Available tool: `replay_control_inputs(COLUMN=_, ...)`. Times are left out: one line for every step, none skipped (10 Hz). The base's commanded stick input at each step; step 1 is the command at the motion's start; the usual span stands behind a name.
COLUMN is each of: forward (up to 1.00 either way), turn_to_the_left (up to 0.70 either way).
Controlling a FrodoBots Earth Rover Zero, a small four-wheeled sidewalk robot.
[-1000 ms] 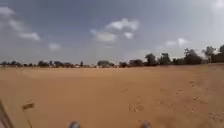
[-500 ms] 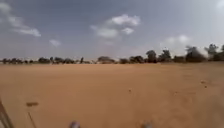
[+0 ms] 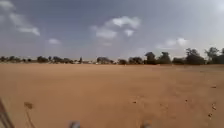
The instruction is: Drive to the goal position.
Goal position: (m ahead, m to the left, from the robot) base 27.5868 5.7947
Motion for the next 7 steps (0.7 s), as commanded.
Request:
replay_control_inputs(forward=1.00, turn_to_the_left=0.00)
replay_control_inputs(forward=1.00, turn_to_the_left=0.00)
replay_control_inputs(forward=1.00, turn_to_the_left=0.00)
replay_control_inputs(forward=1.00, turn_to_the_left=0.00)
replay_control_inputs(forward=1.00, turn_to_the_left=0.00)
replay_control_inputs(forward=1.00, turn_to_the_left=0.00)
replay_control_inputs(forward=1.00, turn_to_the_left=0.00)
